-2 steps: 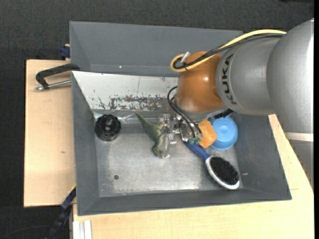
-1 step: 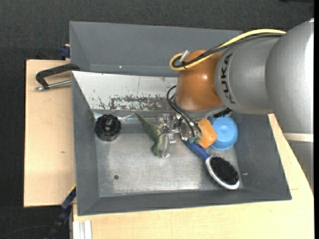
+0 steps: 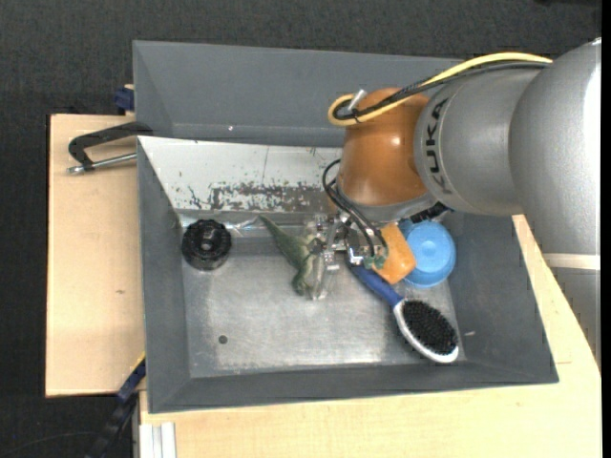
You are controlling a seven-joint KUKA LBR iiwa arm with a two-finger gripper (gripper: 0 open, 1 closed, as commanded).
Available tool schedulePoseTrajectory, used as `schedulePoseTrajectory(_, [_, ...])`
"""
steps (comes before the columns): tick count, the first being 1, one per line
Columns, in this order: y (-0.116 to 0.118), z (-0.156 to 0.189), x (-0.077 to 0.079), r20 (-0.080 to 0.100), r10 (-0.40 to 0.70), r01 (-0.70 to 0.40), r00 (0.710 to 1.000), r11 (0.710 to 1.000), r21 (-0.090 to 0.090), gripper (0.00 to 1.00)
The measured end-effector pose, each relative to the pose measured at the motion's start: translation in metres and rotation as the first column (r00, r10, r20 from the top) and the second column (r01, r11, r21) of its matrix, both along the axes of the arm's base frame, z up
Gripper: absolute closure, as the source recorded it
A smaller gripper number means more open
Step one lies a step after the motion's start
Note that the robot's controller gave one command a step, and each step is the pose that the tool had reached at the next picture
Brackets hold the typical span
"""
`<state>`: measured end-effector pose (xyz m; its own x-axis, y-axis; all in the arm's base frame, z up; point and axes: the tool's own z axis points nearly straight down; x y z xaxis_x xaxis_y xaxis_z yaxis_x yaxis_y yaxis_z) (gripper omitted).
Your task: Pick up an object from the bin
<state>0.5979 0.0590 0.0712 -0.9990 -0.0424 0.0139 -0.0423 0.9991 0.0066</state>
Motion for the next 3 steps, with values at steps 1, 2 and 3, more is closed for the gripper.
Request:
schedulePoseTrajectory(1, [0.0037,0.0005,-0.0050,0.004,-0.094,0.094,0.996,0.996,-0.003,1.00])
schedulePoseTrajectory(2, [0.0044,0.0003,-0.0042,0.003,-0.092,0.092,0.996,0.996,-0.005,1.00])
schedulePoseTrajectory(3, [0.0102,0.0007,-0.0092,0.012,-0.072,0.072,0.997,0.997,-0.010,1.00])
